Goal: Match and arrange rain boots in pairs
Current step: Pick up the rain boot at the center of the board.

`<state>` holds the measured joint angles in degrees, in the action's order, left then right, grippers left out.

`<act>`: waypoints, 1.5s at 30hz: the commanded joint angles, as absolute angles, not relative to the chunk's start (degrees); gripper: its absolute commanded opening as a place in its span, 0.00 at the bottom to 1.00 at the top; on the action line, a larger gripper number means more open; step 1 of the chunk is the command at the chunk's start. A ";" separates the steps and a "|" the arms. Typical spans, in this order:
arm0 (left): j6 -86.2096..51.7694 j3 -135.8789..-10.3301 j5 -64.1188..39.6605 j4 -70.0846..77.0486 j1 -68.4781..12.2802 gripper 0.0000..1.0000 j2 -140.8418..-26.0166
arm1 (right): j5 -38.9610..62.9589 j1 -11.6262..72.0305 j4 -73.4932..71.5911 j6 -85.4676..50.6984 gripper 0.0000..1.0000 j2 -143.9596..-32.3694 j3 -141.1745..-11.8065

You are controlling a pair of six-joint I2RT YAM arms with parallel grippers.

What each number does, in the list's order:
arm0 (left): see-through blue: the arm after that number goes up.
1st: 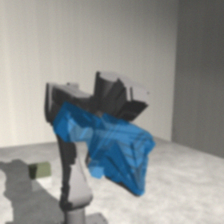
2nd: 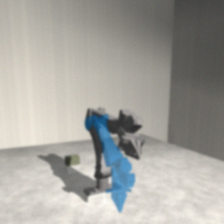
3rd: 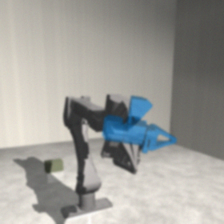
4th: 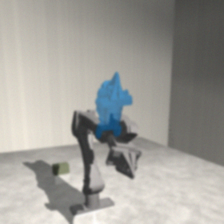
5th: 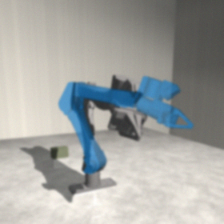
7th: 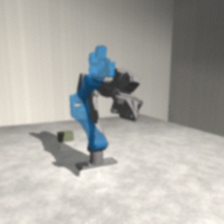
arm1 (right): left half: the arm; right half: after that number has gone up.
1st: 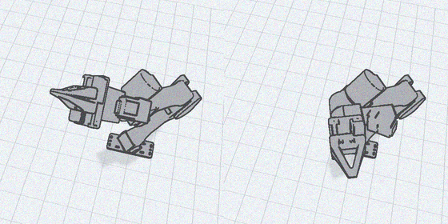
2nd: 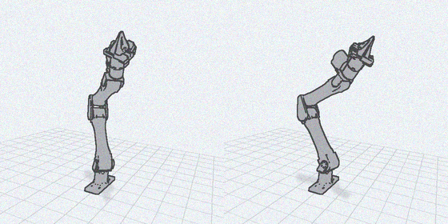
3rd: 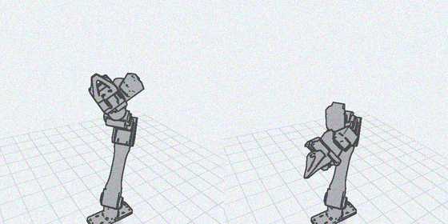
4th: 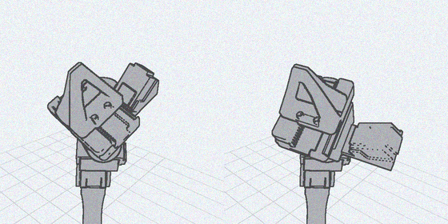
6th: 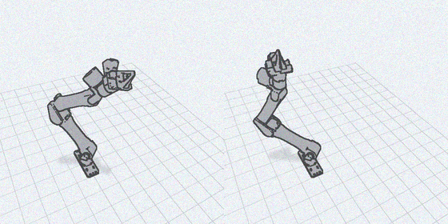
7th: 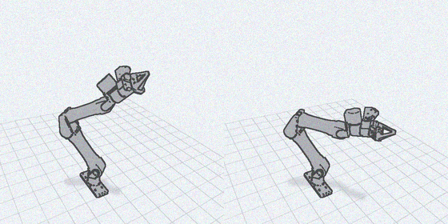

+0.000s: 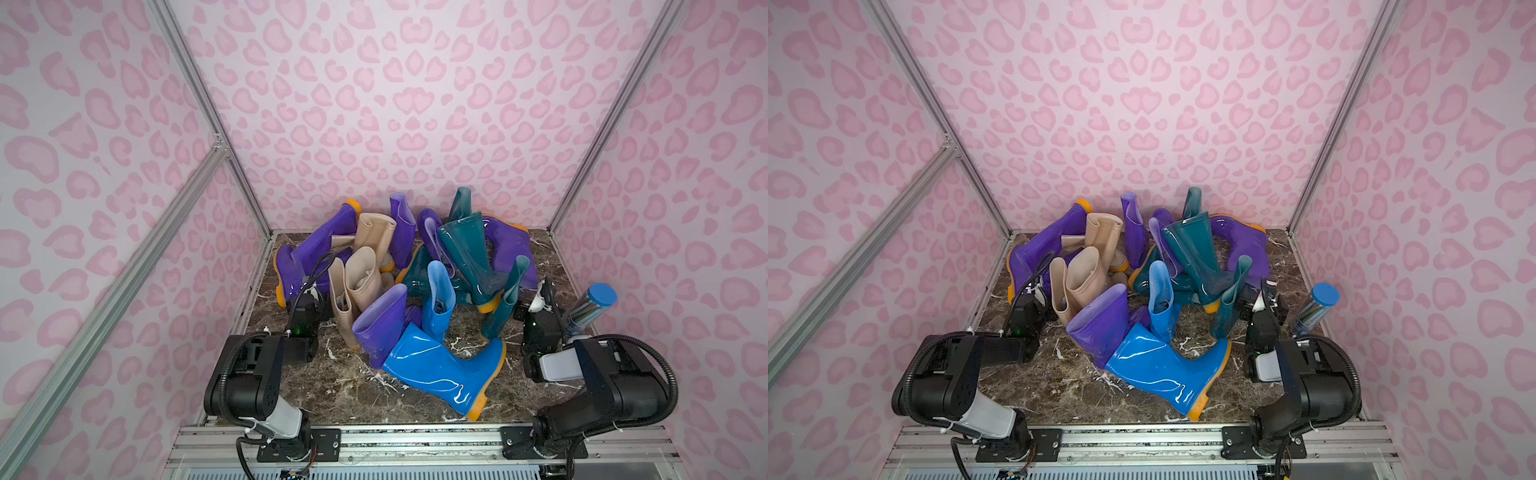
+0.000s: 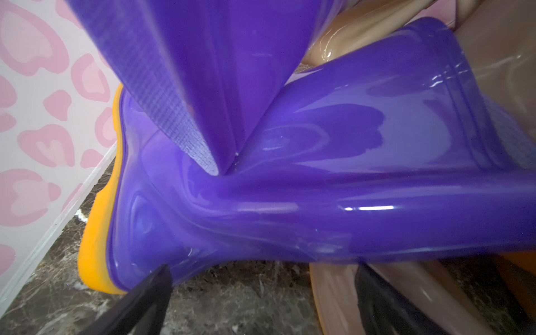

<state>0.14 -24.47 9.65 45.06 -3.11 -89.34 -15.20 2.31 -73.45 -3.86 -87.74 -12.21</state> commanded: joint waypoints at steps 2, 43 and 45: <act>0.35 -24.52 9.59 46.80 -3.23 0.99 -89.28 | -14.97 2.46 -73.65 -3.57 0.99 -87.92 -12.35; -0.22 -24.94 10.89 46.16 -3.26 0.99 -87.96 | -15.45 2.64 -74.24 -3.28 0.99 -87.66 -12.04; 0.86 -32.05 10.83 26.92 -3.13 0.99 -81.79 | -17.60 3.86 -72.23 -2.68 0.99 -85.98 -12.69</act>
<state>0.01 -26.33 10.17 38.81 -3.20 -86.48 -16.10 2.83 -73.17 -3.51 -87.26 -12.21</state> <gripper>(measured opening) 0.994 0.991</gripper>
